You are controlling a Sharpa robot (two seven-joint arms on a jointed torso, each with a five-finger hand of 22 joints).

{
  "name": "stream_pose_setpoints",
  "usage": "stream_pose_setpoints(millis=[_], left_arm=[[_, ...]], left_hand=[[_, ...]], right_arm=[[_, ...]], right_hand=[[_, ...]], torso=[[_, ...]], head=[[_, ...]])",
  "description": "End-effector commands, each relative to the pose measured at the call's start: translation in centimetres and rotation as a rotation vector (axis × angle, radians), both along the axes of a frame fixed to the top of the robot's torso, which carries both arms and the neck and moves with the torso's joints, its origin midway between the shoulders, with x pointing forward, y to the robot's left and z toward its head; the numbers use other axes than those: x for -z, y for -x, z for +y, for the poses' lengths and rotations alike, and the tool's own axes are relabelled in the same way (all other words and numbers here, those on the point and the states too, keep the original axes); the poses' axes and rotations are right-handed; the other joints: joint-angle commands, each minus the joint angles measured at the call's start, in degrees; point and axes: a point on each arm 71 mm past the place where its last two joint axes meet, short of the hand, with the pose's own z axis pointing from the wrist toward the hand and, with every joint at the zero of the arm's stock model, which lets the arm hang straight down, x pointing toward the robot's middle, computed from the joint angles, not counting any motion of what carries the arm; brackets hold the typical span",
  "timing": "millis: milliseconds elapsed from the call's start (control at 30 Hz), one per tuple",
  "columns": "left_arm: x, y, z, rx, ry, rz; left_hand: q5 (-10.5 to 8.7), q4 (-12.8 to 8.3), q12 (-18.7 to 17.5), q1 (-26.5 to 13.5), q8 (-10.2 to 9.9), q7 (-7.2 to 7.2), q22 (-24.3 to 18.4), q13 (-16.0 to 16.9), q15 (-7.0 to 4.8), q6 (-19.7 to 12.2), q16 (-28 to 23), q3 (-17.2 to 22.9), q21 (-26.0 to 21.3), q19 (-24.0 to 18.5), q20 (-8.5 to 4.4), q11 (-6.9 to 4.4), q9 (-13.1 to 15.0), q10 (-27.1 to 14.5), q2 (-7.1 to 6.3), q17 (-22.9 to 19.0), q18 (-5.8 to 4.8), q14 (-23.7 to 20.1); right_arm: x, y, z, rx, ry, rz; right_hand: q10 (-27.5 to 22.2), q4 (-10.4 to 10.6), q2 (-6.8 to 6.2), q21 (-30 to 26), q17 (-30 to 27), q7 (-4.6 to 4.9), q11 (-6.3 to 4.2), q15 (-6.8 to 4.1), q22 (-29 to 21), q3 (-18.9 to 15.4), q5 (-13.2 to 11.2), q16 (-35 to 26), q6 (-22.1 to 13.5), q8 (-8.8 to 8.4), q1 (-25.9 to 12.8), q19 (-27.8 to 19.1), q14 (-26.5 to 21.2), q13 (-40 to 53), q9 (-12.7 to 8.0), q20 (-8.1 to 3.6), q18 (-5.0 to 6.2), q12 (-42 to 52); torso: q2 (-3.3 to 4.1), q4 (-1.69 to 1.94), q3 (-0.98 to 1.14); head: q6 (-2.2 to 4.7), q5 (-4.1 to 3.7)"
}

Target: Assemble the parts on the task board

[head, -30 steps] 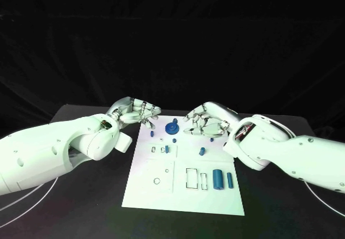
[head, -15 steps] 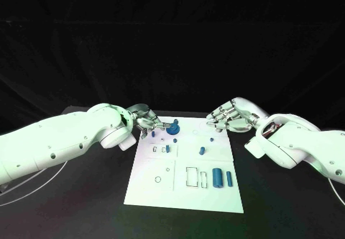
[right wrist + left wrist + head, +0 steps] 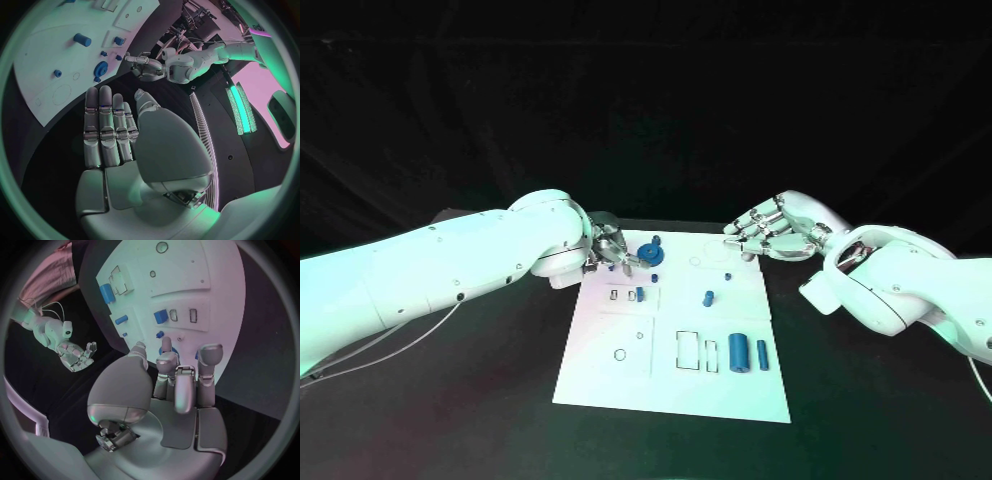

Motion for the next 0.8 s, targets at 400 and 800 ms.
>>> stream_pose_setpoints(millis=[400, 800], left_arm=[[1.2, -0.6, -1.8, 0.098, -0.199, 0.094], [1.5, -0.6, -2.6, 0.115, -0.218, 0.093]], left_hand=[[-0.19, 0.0, 1.3, -1.0, 0.5, 0.05, 1.6, 1.3, -0.14, -0.6, 0.2, -1.1, 1.3, -0.2, 0.05, 0.02, 1.2, 0.4, 1.09, 9.3, -0.8, 4.3], [-0.18, -0.1, 1.6, -0.8, 0.7, -0.02, 2.2, 1.7, -0.18, -0.7, 0.2, -1.5, 1.8, -0.1, 0.04, -0.03, 1.9, 0.5, 1.31, 9.3, -0.86, 4.3]], right_arm=[[0.2, 0.0, 0.1, 0.004, 0.005, 0.007], [0.3, -0.1, 0.2, 0.004, 0.02, -0.009]], right_hand=[[0.1, 0.4, -0.53, -0.8, -0.3, 0.42, 0.49, 0.42, -0.7, -0.4, 0.9, -1.1, -0.3, -0.65, -0.5, 0.1, 0.0, -0.5, -0.2, 0.52, 0.6, -0.6], [-0.6, 0.5, -0.55, -2.5, -0.7, 0.76, 0.95, 1.08, -2.1, -0.9, 2.0, -2.9, -0.8, -1.0, -1.2, -1.0, -1.0, -1.2, -0.3, 1.15, 0.49, -1.1]], torso=[[0.14, -0.08, -0.04], [0.14, 0.03, -0.05]], head=[[-0.62, -0.28], [-0.81, -0.71]])
